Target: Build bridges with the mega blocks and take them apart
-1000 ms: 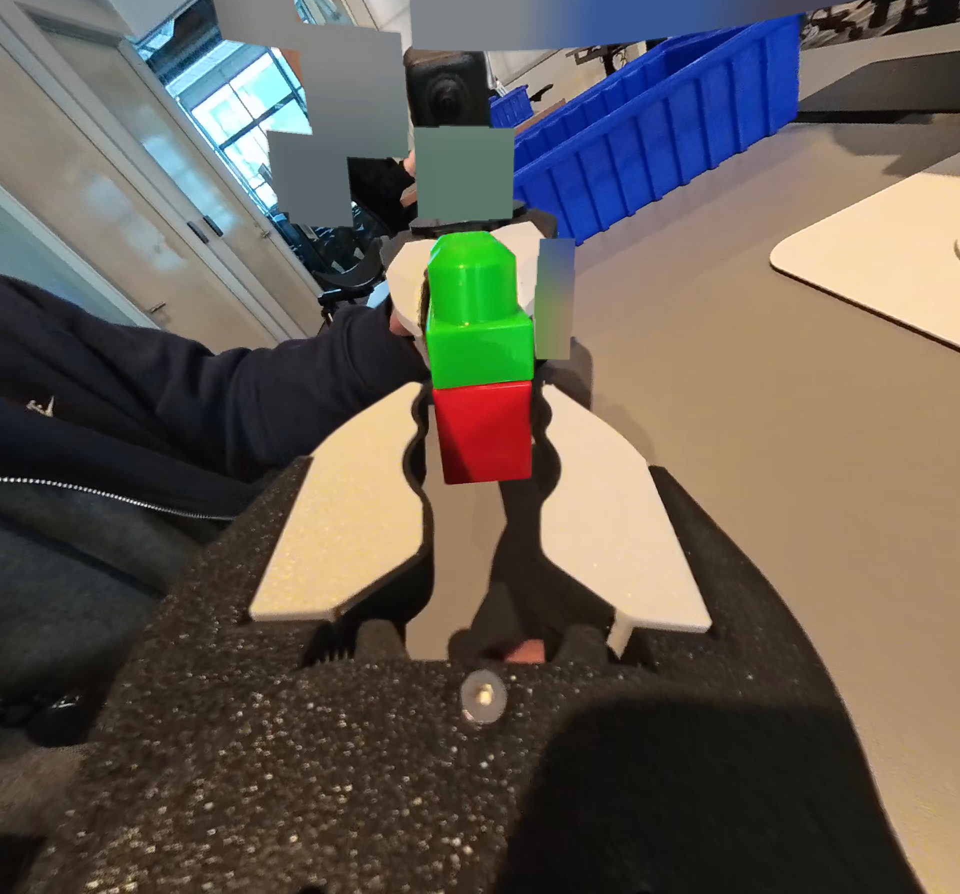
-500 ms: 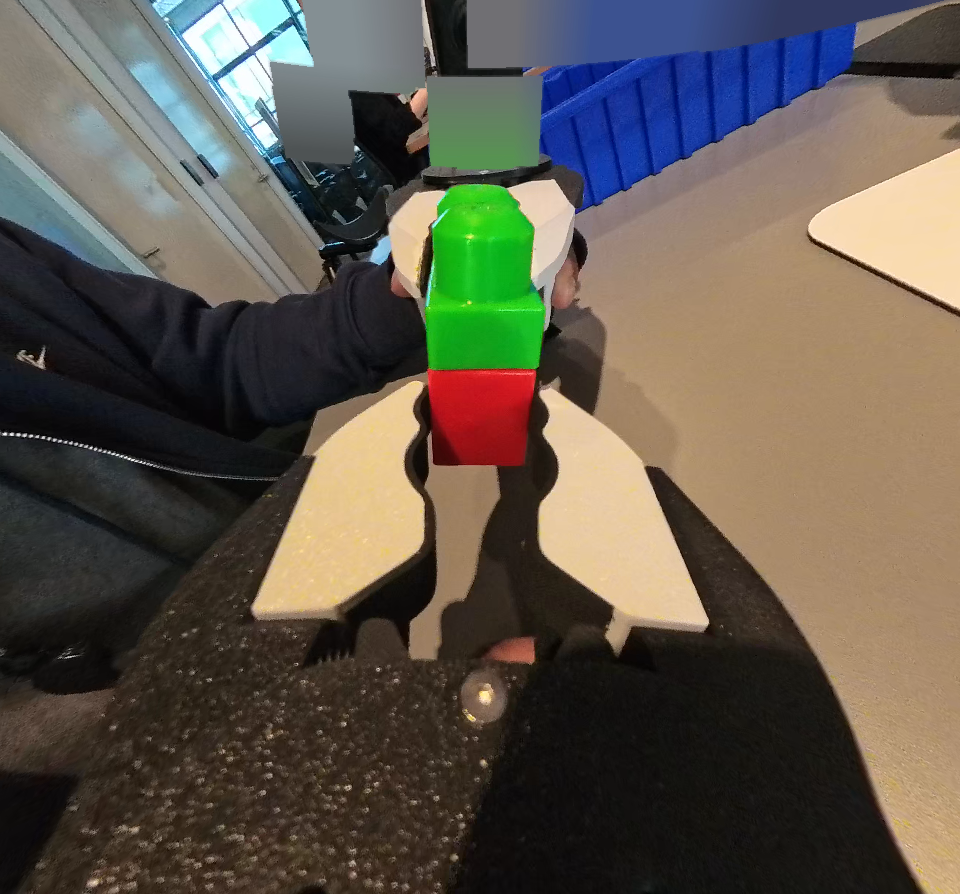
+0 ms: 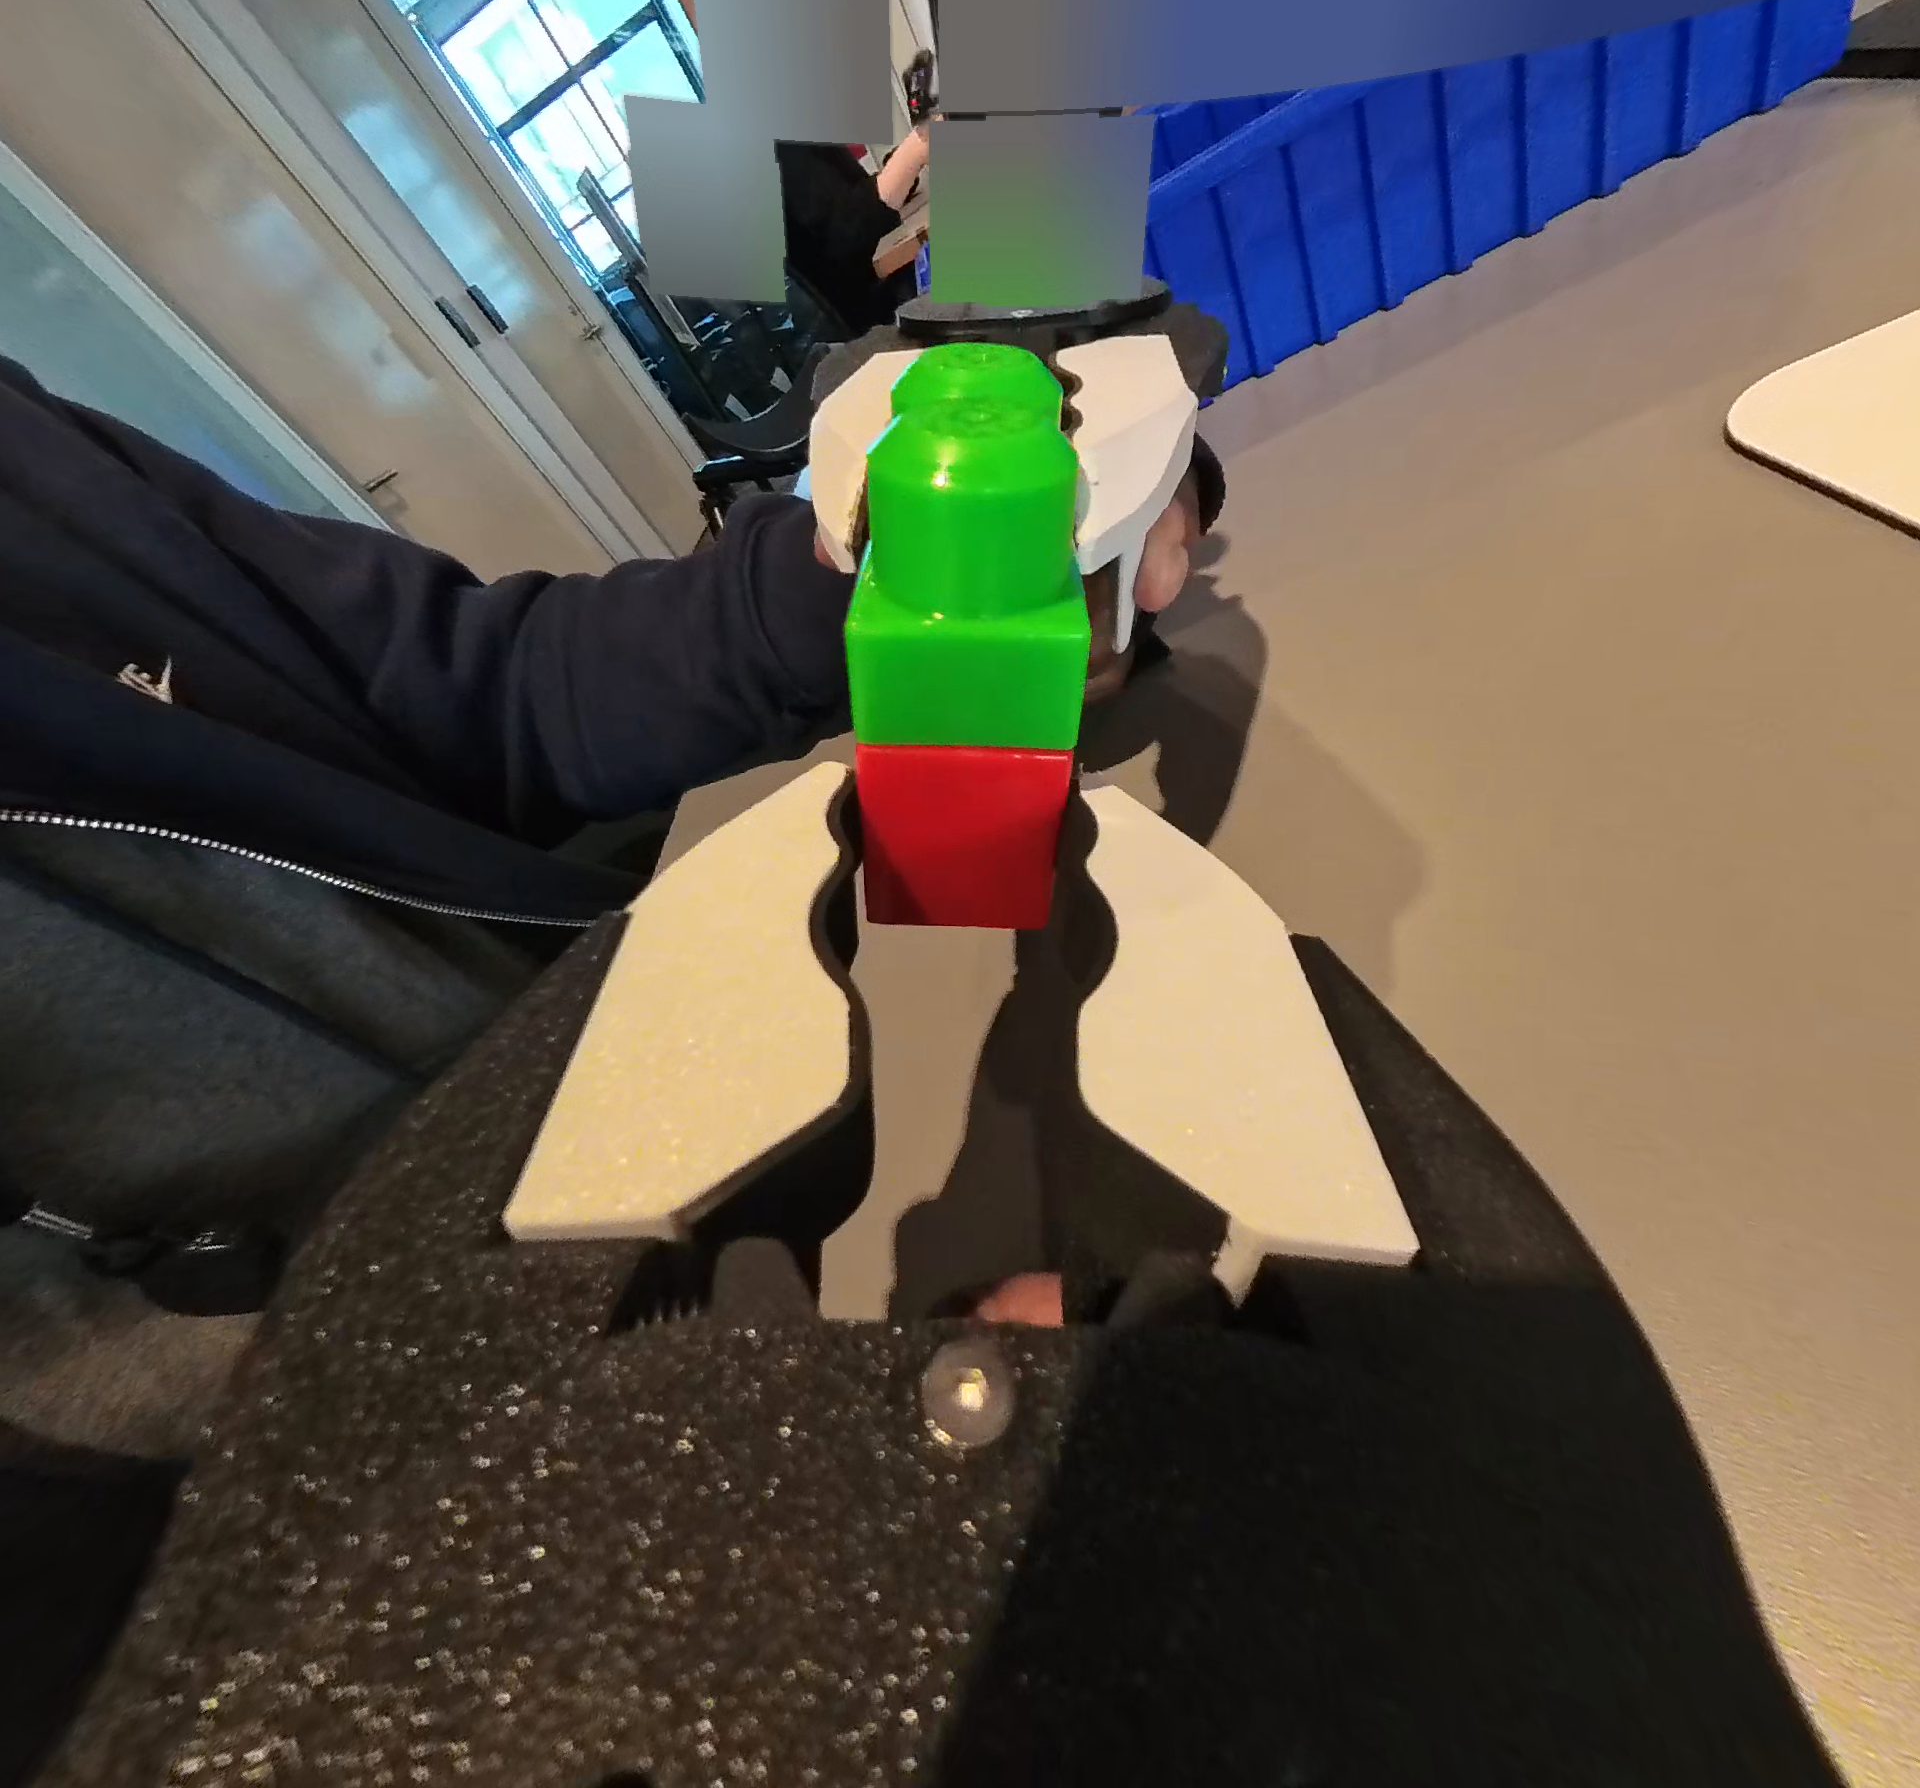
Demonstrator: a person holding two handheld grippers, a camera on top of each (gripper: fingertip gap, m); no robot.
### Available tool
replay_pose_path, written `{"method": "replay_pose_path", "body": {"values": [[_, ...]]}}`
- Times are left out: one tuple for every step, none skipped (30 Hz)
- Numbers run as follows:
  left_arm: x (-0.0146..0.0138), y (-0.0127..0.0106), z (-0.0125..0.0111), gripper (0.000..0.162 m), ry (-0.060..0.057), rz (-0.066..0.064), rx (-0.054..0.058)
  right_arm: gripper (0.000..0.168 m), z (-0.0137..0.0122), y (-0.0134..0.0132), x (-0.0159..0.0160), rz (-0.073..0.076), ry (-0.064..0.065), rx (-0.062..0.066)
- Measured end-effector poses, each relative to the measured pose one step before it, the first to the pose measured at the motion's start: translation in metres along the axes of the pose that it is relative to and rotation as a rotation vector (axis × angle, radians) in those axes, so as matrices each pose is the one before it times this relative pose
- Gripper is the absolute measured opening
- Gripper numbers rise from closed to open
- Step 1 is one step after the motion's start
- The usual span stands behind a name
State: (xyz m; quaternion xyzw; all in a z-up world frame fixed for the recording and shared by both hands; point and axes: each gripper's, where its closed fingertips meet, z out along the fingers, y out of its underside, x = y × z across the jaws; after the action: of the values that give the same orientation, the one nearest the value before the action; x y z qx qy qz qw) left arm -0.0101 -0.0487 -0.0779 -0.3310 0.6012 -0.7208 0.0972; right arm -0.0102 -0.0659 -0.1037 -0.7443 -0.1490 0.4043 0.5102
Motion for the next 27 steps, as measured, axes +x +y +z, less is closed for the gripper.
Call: {"method": "replay_pose_path", "body": {"values": [[-0.00007, 0.00007, 0.0001, 0.035, 0.0001, -0.001, 0.0007, 0.036, -0.00015, -0.00004, -0.00002, 0.0008, -0.0007, 0.0], [-0.00008, -0.00015, 0.00003, 0.035, -0.0001, -0.0003, 0.0017, 0.036, -0.00003, -0.00023, 0.00024, -0.0003, 0.0015, 0.0009], [-0.00033, -0.00075, -0.0001, 0.035, -0.0021, 0.0004, 0.0047, 0.036, -0.00006, -0.00072, 0.00054, -0.003, 0.0063, 0.0045], [-0.00089, -0.00121, -0.00029, 0.035, -0.005, -0.0007, 0.0088, 0.036, -0.00018, -0.00178, 0.00105, -0.0035, 0.0103, 0.01], [-0.00037, -0.00132, -0.00037, 0.035, -0.0011, -0.0036, 0.0089, 0.036, -0.00006, -0.00192, 0.00068, -0.0003, 0.0087, 0.0106], [-0.00072, -0.00116, -0.00025, 0.035, -0.0069, 0.0011, 0.0059, 0.036, -0.00011, -0.00175, 0.00088, 0.0017, 0.0086, 0.0097], [-0.00056, -0.0004, -0.00009, 0.035, -0.0076, 0.0058, -0.0011, 0.036, -0.00021, -0.00125, 0.00086, 0.0009, 0.009, 0.0061], [-0.00039, -0.00001, 0.00006, 0.035, -0.0057, 0.0052, -0.0026, 0.036, -0.0002, -0.00062, 0.00069, -0.0021, 0.0089, 0.0014], [-0.00071, -0.00045, 0.00019, 0.035, -0.0076, 0.0043, 0.0027, 0.036, -0.00041, -0.00099, 0.00111, -0.0009, 0.0104, 0.0044], [-0.00094, -0.00065, 0.00016, 0.035, -0.0059, 0.0014, 0.0054, 0.036, -0.00056, -0.00147, 0.00101, 0.0031, 0.009, 0.0072], [-0.00073, -0.00041, 0.00013, 0.035, -0.003, -0.0024, 0.0048, 0.036, -0.00045, -0.00112, 0.00089, 0.0028, 0.0068, 0.0044], [-0.00065, 0.00007, 0.0001, 0.035, -0.0028, -0.0004, 0.001, 0.036, -0.00022, -0.00018, 0.00062, 0.0017, 0.0043, -0.0008], [-0.00003, 0.00047, 0.00021, 0.035, -0.0009, 0.0024, -0.0034, 0.036, -0.00004, 0.00069, 0.00017, 0.0013, 0.0005, -0.0056], [-0.0001, 0.00056, 0.00029, 0.035, -0.003, 0.0039, -0.0048, 0.036, 0.00005, 0.00101, 0.00028, 0.0003, 0.0003, -0.0059], [-0.00035, 0.00032, 0.00033, 0.035, -0.0045, 0.0039, -0.0032, 0.036, -0.00007, 0.00068, 0.00037, 0.0007, 0.0015, -0.0028], [-0.00018, 0.00021, 0.0002, 0.035, -0.0025, 0.0018, -0.0015, 0.036, 0.00005, 0.0004, 0.00037, 0.0018, 0.0011, -0.0012], [-0.00049, -0.00016, 0.00009, 0.035, -0.0037, 0.002, 0.0, 0.036, 0.00007, -0.00001, 0.00058, 0.0011, 0.0024, 0.0005], [-0.00036, -0.00014, -0.00021, 0.035, -0.0023, 0.0012, 0.001, 0.036, 0.00014, -0.00028, 0.00041, 0.0006, 0.0034, 0.0012], [-0.00021, 0.00008, -0.00019, 0.035, -0.0014, 0.0006, -0.0006, 0.036, 0.00013, -0.00005, 0.00026, -0.0003, 0.0032, 0.0001], [0.00006, 0.00013, -0.00019, 0.035, -0.0014, 0.0033, -0.0014, 0.036, 0.00018, -0.00013, 0.00007, -0.0008, 0.0024, 0.0002], [0.00004, -0.00012, -0.00004, 0.035, -0.0007, 0.002, 0.0, 0.036, 0.00011, -0.0002, 0.00011, -0.0002, 0.0008, 0.0016], [-0.00008, -0.00033, -0.00002, 0.035, -0.0004, 0.0016, 0.0026, 0.036, -0.00016, -0.00056, 0.00028, -0.0003, 0.0011, 0.0046], [-0.00051, -0.00027, 0.00005, 0.035, -0.0024, 0.0026, 0.0027, 0.037, -0.00035, -0.00124, 0.00081, -0.0004, 0.0046, 0.0083], [-0.00063, -0.00043, -0.00005, 0.035, -0.0048, 0.0092, 0.0025, 0.037, -0.00054, -0.00165, 0.00114, -0.0001, 0.0067, 0.0098], [0.00036, -0.00064, 0.00009, 0.035, 0.0007, 0.0114, 0.0028, 0.038, -0.00035, -0.00153, 0.0001, -0.0006, 0.0016, 0.0073], [0.00194, -0.00125, -0.00011, 0.035, 0.0087, 0.0122, 0.0063, 0.039, -0.00037, -0.00133, -0.00178, -0.001, -0.0093, 0.0058], [0.00153, -0.00167, -0.00049, 0.035, 0.0065, 0.0057, 0.0084, 0.041, -0.00107, -0.00227, -0.00253, -0.0016, -0.0134, 0.0107]]}}
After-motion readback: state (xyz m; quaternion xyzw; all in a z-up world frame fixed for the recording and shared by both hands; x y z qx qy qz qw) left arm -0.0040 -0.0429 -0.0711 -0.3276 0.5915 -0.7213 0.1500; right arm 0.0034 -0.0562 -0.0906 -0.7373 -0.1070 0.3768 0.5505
